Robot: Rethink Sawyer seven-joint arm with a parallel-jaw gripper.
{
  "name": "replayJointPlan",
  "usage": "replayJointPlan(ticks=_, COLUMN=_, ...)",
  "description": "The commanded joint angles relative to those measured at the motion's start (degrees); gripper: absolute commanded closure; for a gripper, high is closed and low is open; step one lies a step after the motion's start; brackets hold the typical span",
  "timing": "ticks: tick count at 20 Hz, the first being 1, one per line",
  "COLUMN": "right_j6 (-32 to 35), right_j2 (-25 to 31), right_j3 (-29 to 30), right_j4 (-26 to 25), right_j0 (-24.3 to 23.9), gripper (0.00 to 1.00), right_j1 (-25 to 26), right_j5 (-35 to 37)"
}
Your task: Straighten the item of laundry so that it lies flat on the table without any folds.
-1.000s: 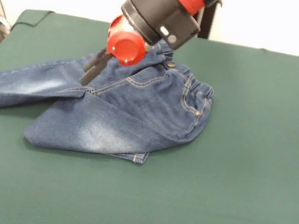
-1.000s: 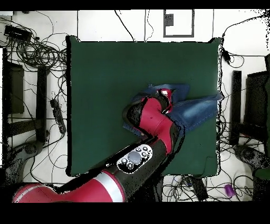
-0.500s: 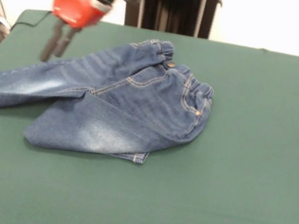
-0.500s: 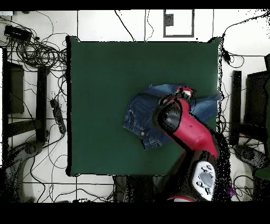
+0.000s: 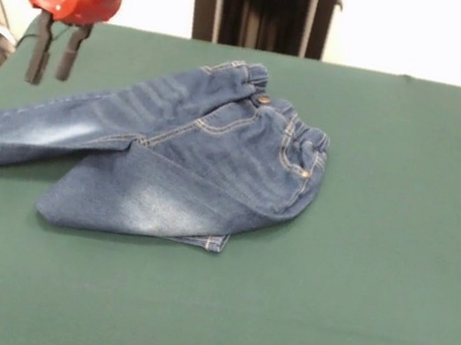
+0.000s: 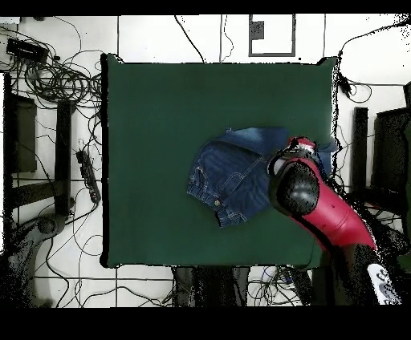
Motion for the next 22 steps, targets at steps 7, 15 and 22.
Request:
replayJointPlan(ticks=7, right_j6=4.91, right_j2=22.35, right_j3=9.76, right_j4=-2.89, right_j0=-3.22, gripper=0.00, right_j1=-1.92, right_j5=2.49)
replayJointPlan(ticks=15, right_j6=4.80, right_j2=18.99, right_j3=7.52, right_j4=-2.40, right_j0=-0.47, gripper=0.00, right_j1=-0.15, right_j5=1.63)
replayJointPlan(ticks=22, right_j6=3.63, right_j2=14.43, right_j3=4.31, right_j4=-1.46, right_j0=2.84, gripper=0.00, right_j1=2.13, right_j5=4.23)
